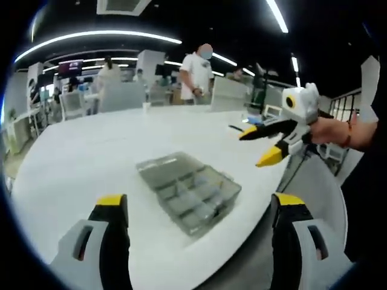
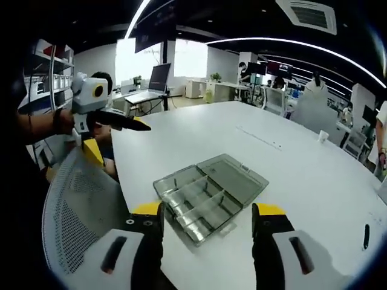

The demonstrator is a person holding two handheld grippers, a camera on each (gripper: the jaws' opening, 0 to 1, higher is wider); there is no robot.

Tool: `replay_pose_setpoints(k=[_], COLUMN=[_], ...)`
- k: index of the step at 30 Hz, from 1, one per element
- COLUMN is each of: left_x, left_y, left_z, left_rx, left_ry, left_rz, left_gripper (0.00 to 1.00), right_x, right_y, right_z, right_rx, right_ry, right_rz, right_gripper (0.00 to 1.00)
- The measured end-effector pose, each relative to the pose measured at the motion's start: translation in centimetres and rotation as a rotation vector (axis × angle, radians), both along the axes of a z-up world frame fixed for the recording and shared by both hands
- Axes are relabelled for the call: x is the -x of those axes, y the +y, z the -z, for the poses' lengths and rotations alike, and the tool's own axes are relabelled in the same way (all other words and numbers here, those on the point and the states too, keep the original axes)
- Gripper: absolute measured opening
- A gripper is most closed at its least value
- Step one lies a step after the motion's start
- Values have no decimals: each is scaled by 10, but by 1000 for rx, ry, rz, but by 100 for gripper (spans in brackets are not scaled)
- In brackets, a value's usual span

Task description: Insert the divider into the dual guide fixture by aligning both edges with the guide slots and pushing it downward to the bottom, including one-sided entry, uneven engagement, binding, and posture correction.

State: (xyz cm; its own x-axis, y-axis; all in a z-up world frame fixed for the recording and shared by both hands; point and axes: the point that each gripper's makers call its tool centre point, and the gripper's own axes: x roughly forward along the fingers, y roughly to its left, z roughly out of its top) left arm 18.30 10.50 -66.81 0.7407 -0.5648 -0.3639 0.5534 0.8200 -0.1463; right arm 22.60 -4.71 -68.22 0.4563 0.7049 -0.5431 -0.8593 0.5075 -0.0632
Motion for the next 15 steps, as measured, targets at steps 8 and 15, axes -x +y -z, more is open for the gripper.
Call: replay_pose_setpoints(k=[8,15], left_x=[-3,-4], left_y=[-1,-1], left_z=[5,3], left_rx=[-15,-35], left_ry=[8,-13], left_rz=[24,29], left_gripper=[99,98], right_x=[5,10], right_y=[-14,-26], right_z=[-2,-2], right_rx=[-34,-69], right_ry=[-3,19], right_rz=[52,114], right_gripper=[69,70])
